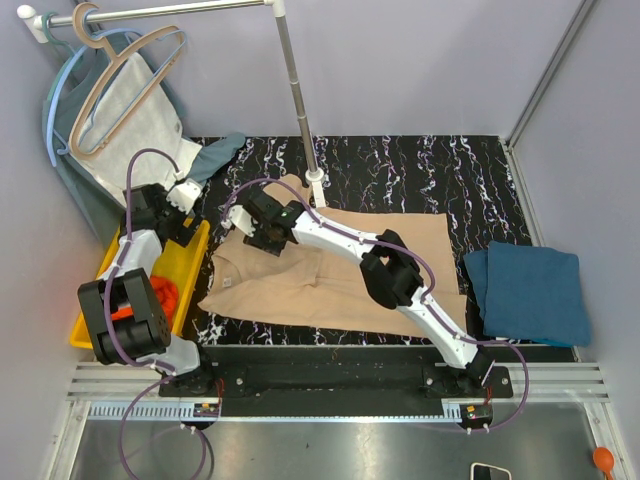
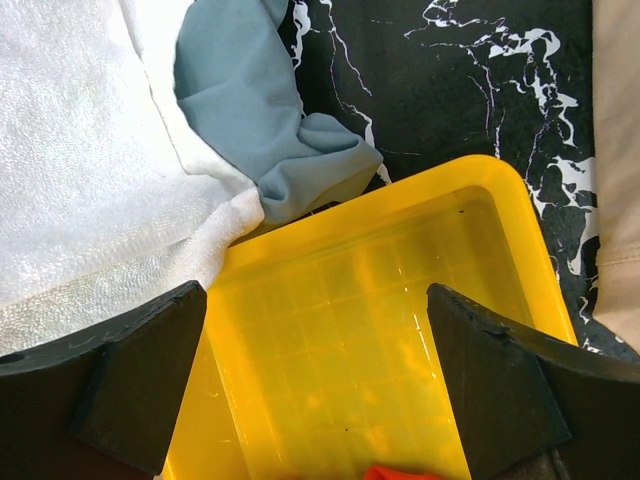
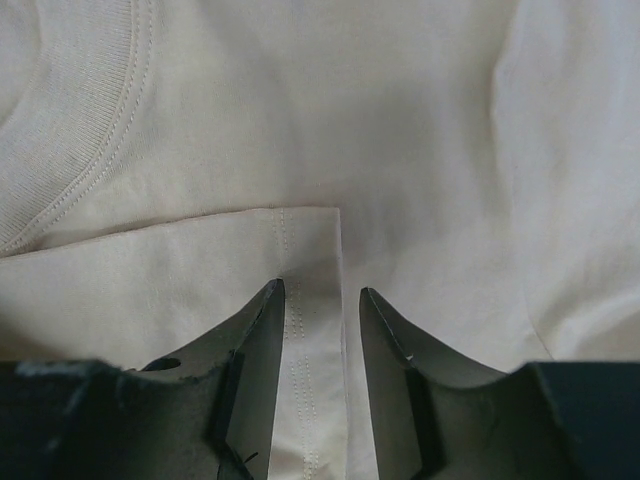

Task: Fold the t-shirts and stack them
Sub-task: Fold the tshirt

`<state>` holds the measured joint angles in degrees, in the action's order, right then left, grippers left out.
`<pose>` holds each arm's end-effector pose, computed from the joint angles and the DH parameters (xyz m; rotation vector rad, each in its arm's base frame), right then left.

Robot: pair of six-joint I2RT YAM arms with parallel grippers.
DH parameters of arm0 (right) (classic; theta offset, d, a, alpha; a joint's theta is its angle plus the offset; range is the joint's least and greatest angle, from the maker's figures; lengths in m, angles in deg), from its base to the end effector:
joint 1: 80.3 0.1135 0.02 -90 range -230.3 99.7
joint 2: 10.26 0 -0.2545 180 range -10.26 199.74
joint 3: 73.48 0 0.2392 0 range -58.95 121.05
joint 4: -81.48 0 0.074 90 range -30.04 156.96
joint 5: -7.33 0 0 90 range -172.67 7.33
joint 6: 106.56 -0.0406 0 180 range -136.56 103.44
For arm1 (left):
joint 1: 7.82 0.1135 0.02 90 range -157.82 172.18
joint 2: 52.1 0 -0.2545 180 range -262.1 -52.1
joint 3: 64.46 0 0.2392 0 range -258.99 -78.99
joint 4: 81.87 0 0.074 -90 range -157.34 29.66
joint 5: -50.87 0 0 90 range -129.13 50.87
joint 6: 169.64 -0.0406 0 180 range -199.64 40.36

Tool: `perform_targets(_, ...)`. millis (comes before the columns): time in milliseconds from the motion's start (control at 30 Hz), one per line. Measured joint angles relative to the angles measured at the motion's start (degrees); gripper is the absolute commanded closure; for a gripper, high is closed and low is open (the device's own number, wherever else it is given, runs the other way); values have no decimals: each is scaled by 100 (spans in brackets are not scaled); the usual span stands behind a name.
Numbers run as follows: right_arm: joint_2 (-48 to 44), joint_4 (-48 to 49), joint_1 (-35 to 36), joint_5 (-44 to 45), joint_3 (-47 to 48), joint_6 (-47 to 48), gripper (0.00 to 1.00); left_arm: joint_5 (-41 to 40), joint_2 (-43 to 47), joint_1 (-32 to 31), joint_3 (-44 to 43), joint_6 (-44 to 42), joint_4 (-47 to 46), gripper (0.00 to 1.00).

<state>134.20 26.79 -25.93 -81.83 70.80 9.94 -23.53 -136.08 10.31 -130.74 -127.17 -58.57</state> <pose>0.3105 0.4322 0.1670 -1.6413 1.9352 0.1754 0.2947 0.0850 0.2197 0.7124 2.1577 0.2993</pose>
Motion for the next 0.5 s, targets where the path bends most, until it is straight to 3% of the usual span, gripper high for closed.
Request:
perform_targets(133, 37, 0, 0, -2, 4, 0, 59, -2, -52, 17, 0, -2, -37, 1)
perform_targets(500, 96, 2, 0, -7, 39, -50, 85, -44, -61, 42, 0, -26, -127, 1)
